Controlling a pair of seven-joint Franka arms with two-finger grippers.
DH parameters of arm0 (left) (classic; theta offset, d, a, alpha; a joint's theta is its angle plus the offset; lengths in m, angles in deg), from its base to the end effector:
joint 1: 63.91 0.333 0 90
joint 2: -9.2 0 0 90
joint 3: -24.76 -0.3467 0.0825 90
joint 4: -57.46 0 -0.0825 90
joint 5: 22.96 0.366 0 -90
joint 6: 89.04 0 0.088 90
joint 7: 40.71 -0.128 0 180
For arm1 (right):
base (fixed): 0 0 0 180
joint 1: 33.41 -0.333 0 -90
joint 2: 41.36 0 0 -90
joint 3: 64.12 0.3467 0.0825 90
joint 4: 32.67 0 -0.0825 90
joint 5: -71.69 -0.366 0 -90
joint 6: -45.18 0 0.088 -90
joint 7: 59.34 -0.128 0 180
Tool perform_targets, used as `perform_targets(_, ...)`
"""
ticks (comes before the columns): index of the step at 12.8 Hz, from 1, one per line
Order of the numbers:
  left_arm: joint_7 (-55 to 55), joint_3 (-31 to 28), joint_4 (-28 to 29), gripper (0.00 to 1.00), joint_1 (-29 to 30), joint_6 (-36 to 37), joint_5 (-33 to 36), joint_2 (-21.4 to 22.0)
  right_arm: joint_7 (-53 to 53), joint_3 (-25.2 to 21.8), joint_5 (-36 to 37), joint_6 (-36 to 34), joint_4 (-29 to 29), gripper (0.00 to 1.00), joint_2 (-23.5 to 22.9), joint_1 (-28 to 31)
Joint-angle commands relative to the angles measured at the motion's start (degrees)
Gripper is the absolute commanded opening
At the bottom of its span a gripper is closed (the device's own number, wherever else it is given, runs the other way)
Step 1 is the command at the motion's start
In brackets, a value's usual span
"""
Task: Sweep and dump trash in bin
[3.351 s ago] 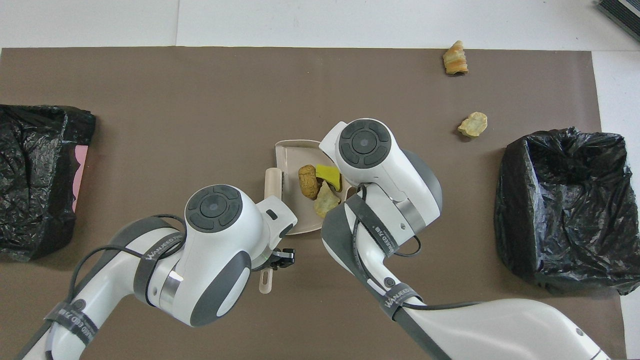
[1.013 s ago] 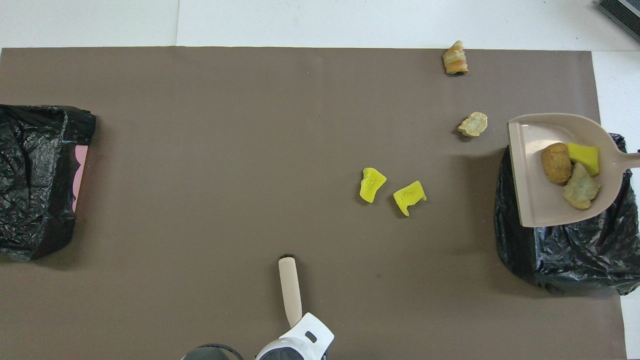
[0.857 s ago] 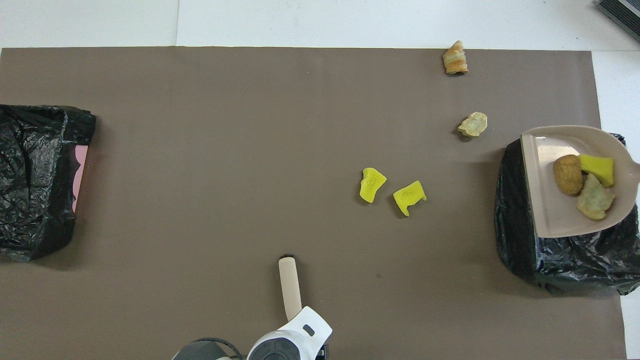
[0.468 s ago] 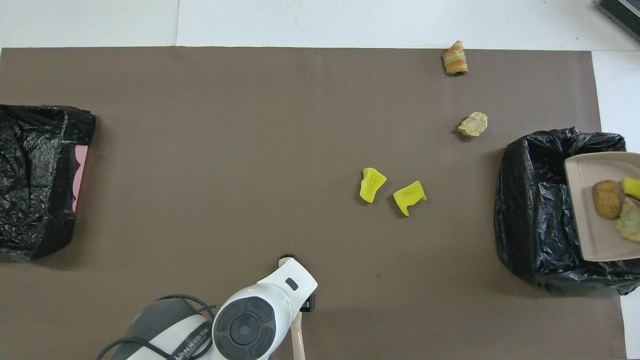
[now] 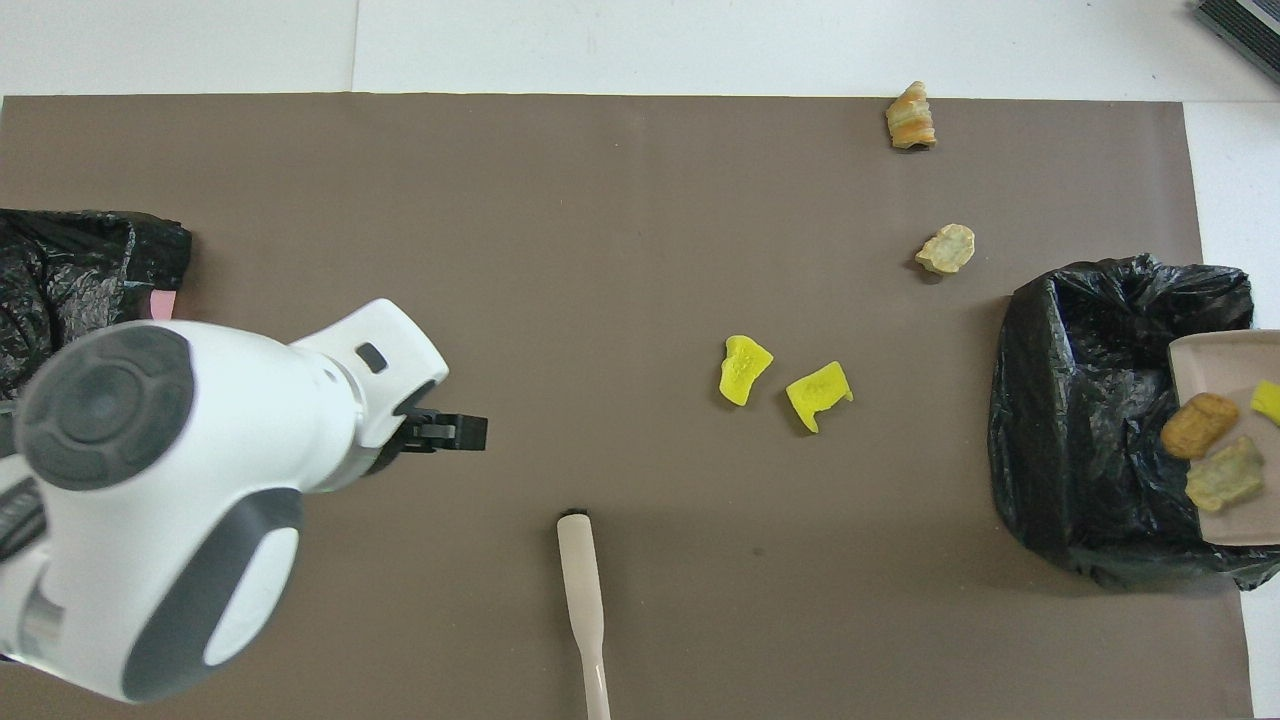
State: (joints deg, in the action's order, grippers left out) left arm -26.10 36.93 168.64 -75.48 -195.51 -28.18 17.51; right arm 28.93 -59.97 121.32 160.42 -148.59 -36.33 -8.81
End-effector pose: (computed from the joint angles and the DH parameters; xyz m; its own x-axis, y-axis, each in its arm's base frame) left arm 0.4549 -0.2162 0.5631 0.9902 -0.1328 0.0426 -0.1356 -0.9882 0.0713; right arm 0.4766 -0.2401 0.5372 0.0003 0.6965 -0.7175 0.9979 -0.0470 -0.0451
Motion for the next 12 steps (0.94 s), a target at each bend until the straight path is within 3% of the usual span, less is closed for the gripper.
perform_targets(1, -5.9, -5.7, -11.7, 1.0, -0.5, 7.1, 2.2, -3.5, -1.1, 0.1, 3.4, 0.8, -2.0, 0.0, 4.0, 0.2)
perform_targets(6, -16.3, -11.5, -25.3, 1.0, 0.2, 18.3, 4.9, -5.5, -1.1, 0.8, 6.2, -0.3, -2.7, 0.0, 7.3, 0.4)
perform_targets(8, -16.6, -12.4, -30.3, 1.0, 0.9, 21.7, 5.1, -7.9, -2.6, 1.0, 6.2, -3.2, -3.6, 0.0, 8.0, -3.2)
perform_targets(12, -21.4, -12.0, -31.6, 1.0, 2.3, 22.7, 5.7, -8.3, -3.1, 0.7, 11.1, -3.2, -3.7, 0.0, 10.9, -1.8)
